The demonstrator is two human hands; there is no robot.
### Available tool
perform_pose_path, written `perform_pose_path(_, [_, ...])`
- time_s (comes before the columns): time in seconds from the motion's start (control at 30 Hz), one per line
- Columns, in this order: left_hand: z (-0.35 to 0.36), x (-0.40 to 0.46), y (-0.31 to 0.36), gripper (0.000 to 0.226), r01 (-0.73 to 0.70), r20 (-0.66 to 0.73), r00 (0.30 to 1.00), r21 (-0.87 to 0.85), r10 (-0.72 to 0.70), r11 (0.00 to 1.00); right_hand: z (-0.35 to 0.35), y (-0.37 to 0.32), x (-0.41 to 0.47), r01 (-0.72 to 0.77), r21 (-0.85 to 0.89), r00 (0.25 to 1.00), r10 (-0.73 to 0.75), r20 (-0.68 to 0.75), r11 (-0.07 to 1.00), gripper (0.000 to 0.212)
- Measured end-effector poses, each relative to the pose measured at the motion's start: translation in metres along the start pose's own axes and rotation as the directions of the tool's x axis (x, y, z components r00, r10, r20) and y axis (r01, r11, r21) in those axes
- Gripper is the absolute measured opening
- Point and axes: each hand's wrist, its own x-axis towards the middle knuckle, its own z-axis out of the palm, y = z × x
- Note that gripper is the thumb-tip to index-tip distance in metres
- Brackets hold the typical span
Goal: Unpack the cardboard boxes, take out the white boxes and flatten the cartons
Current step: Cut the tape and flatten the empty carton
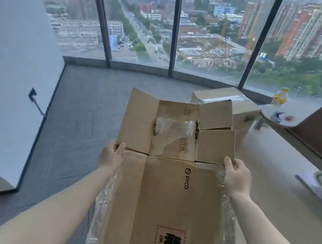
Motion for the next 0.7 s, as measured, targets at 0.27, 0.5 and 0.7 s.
perform_pose_path(0.27, [-0.117, 0.068, -0.095, 0.026, 0.163, -0.223, 0.963, 0.019, -0.155, 0.986, 0.184, -0.084, -0.004, 0.070, -0.011, 0.969, -0.066, 0.238, 0.997, 0.021])
perform_pose_path(0.5, [-0.176, 0.179, -0.171, 0.032, 0.278, -0.265, 0.927, 0.015, -0.264, 0.961, 0.352, -0.119, 0.005, 0.028, -0.122, 0.962, 0.006, 0.274, 0.992, 0.029])
perform_pose_path(0.7, [-0.177, 0.255, -0.232, 0.033, 0.391, -0.227, 0.899, 0.035, -0.374, 0.920, 0.443, -0.111, 0.026, -0.010, -0.202, 0.968, 0.060, 0.243, 0.979, 0.040])
